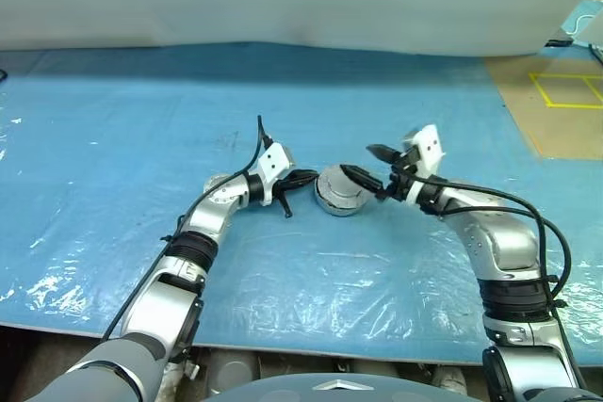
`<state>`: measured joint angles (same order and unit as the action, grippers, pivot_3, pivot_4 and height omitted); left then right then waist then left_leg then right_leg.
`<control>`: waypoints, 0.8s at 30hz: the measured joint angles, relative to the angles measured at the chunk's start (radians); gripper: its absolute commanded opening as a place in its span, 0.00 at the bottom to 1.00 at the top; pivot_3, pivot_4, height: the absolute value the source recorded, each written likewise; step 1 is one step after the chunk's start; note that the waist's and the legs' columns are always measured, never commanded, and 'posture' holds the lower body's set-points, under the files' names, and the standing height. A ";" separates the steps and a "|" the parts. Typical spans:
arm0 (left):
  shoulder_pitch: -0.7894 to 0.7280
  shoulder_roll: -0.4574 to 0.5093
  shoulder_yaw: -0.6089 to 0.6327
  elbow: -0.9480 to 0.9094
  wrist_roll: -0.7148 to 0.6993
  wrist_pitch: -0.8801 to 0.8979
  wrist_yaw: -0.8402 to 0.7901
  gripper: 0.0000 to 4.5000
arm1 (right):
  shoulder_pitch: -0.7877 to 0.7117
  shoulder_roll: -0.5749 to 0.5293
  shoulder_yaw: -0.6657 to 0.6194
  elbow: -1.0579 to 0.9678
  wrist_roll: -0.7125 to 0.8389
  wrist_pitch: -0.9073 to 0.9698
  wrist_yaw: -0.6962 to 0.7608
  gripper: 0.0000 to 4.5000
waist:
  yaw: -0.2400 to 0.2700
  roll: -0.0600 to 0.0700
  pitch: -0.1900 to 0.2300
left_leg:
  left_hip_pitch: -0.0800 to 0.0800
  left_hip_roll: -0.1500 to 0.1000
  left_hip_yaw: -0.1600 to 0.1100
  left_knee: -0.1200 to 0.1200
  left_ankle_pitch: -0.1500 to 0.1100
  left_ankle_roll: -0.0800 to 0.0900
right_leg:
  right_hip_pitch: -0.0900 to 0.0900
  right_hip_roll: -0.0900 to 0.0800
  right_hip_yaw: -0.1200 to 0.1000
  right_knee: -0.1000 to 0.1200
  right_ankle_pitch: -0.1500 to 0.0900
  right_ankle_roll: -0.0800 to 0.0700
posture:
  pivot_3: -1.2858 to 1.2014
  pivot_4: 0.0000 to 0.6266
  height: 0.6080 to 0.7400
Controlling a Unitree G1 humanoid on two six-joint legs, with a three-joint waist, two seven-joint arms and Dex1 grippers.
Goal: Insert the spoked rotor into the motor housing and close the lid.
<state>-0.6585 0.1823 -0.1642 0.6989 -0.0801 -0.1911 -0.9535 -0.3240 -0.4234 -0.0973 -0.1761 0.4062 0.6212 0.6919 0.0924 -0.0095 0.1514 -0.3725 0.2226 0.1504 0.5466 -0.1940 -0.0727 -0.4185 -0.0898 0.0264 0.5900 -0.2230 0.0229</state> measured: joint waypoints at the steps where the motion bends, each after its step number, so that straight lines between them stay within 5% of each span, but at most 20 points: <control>1: 0.000 0.002 0.000 0.000 0.003 0.000 0.000 0.00 | 0.009 0.002 0.002 -0.004 0.002 0.001 -0.003 1.00 | 0.000 0.000 0.000 | 0.000 0.000 0.000 0.000 0.000 0.000 | 0.000 0.000 0.000 0.000 0.000 0.000 | 0.52 0.24 1.00; 17: -0.001 0.049 0.056 0.009 -0.051 0.034 -0.048 0.00 | 0.036 -0.029 0.143 -0.003 -0.079 -0.060 -0.014 1.00 | 0.000 0.000 0.000 | 0.000 0.000 0.000 0.004 0.000 0.000 | 0.000 0.000 0.000 0.003 0.000 0.000 | 0.52 0.24 1.00; 24: 0.089 0.112 0.087 -0.229 -0.225 0.230 -0.245 0.00 | 0.024 -0.042 0.234 0.052 -0.165 -0.150 0.013 1.00 | 0.001 0.000 0.000 | 0.000 0.000 0.000 0.006 0.000 0.000 | 0.000 0.000 0.000 0.006 0.000 0.000 | 0.52 0.24 1.00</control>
<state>-0.5693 0.2944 -0.0771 0.4701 -0.3052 0.0389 -1.1989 -0.2998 -0.4657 0.1364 -0.1244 0.2411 0.4714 0.7047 0.0939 -0.0094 0.1517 -0.3727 0.2228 0.1505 0.5524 -0.1939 -0.0727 -0.4185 -0.0902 0.0268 0.5956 -0.2230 0.0228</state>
